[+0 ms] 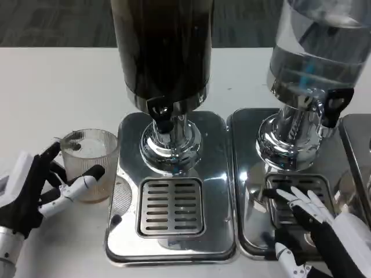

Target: Grasp the cup under the faucet to collect the drink, then remove the cup.

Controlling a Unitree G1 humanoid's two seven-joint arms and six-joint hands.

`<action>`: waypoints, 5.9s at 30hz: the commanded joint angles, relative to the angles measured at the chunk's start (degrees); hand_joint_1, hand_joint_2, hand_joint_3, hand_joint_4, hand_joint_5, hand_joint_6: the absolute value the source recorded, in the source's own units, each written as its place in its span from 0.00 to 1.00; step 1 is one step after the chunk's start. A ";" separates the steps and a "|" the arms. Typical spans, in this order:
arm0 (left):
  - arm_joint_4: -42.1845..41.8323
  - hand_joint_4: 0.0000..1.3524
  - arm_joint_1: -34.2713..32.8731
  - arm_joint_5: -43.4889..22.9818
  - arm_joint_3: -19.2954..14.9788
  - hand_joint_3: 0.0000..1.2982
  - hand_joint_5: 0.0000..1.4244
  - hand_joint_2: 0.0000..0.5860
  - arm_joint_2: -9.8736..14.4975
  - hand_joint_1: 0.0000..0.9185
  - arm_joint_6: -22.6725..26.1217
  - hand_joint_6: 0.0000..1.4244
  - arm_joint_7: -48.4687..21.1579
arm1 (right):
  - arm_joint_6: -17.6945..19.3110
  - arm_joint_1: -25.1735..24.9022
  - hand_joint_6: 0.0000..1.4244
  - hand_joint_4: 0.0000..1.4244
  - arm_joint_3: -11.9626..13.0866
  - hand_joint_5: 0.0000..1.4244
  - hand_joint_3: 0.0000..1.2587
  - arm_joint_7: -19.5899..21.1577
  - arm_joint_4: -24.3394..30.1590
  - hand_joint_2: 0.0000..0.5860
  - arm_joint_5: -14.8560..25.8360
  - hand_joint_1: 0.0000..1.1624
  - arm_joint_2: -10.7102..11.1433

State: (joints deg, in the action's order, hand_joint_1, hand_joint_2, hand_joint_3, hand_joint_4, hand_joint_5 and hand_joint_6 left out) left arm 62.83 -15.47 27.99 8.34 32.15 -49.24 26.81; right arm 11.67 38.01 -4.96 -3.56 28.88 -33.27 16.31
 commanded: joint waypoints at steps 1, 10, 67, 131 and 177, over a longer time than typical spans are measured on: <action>-0.51 0.24 0.12 0.44 0.50 0.22 0.49 0.33 -0.03 0.25 -2.49 0.56 1.52 | -0.33 -0.51 0.13 0.05 0.01 0.00 0.14 -0.51 -0.28 1.00 0.66 0.42 0.37; -1.46 0.24 1.16 0.49 0.26 0.22 0.49 0.32 0.06 0.24 -4.22 0.56 3.01 | -0.81 -0.18 0.12 0.05 0.24 0.00 0.13 -0.72 0.19 1.00 1.14 0.42 0.40; -9.30 0.27 -0.17 -0.26 2.31 0.24 0.48 0.31 -4.19 0.22 -8.89 0.53 -11.89 | -1.05 2.18 0.12 0.05 0.88 0.00 0.13 0.03 1.85 1.00 2.28 0.43 -0.45; -39.33 0.11 9.86 -51.64 -12.55 0.17 0.17 0.12 2.72 0.00 3.62 0.16 -60.07 | -1.61 -1.46 0.13 0.06 -0.98 0.03 0.15 1.03 0.74 0.99 1.69 0.46 -1.12; -52.83 0.06 0.33 -65.16 -20.04 0.16 0.12 0.07 -1.62 0.00 50.33 0.07 -88.05 | -0.71 -2.39 0.13 0.07 -5.20 0.04 0.17 8.07 -4.60 1.00 0.17 0.45 -3.48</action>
State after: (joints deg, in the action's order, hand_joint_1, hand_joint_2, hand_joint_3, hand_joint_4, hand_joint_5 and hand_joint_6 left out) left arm 9.11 -13.89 -37.88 -12.18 31.18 0.27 -60.42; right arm 10.31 35.12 -9.88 3.36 24.83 -32.53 13.19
